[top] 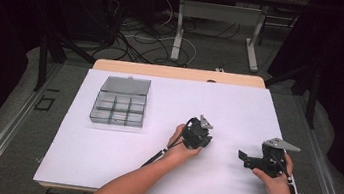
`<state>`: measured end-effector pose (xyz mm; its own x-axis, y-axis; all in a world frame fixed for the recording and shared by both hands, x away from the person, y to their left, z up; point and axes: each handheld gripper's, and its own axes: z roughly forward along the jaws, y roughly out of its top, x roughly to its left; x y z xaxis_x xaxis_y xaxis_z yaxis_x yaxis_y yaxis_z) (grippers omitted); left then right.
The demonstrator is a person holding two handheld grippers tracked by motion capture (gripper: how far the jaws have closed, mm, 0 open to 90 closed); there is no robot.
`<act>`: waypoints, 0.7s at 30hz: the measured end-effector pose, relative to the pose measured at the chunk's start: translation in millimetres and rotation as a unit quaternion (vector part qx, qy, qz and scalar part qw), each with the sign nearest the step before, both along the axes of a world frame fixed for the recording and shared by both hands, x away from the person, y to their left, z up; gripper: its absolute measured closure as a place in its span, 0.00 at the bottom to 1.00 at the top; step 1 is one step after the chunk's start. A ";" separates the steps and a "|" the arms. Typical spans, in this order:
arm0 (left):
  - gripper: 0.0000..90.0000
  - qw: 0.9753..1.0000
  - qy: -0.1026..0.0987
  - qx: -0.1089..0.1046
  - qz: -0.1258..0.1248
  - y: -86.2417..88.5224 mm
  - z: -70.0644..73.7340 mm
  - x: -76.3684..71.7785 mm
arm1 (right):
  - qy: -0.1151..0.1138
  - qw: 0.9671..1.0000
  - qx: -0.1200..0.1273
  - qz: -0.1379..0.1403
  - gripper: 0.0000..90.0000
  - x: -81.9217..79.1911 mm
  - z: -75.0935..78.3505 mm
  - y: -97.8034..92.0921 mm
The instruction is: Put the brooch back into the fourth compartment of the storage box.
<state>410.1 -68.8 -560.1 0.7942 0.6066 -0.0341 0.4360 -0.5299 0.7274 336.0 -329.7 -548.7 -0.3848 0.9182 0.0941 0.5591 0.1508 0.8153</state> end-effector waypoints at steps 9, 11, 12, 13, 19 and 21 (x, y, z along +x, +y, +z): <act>0.85 1.000 0.005 -0.009 0.020 8.3 4.7 5.6 | 0.000 1.000 0.000 0.000 0.00 -0.1 -0.1 0.0; 0.85 1.000 0.003 -0.009 0.022 11.1 5.9 7.5 | 0.001 1.000 0.000 0.000 0.00 -0.2 0.0 0.0; 0.85 1.000 0.005 -0.009 0.025 12.6 7.0 8.4 | 0.000 1.000 -0.001 -0.001 0.00 -0.2 0.0 0.0; 0.85 1.000 0.006 -0.010 0.027 14.2 7.8 9.3 | -0.003 1.000 0.000 -0.005 0.00 0.0 -0.3 0.5; 0.85 0.999 0.008 -0.021 0.042 21.7 11.1 13.6 | 0.003 1.000 0.001 -0.002 0.00 0.6 -0.2 0.6; 0.85 0.999 0.009 -0.018 0.043 24.2 12.3 14.7 | 0.004 1.000 0.002 -0.001 0.00 1.4 -0.7 1.1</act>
<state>424.8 -44.6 -547.8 0.7380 0.6710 -0.0713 0.4922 -0.4630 0.7371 337.4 -328.6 -549.4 -0.3824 0.9185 0.1005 0.5652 0.1465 0.8118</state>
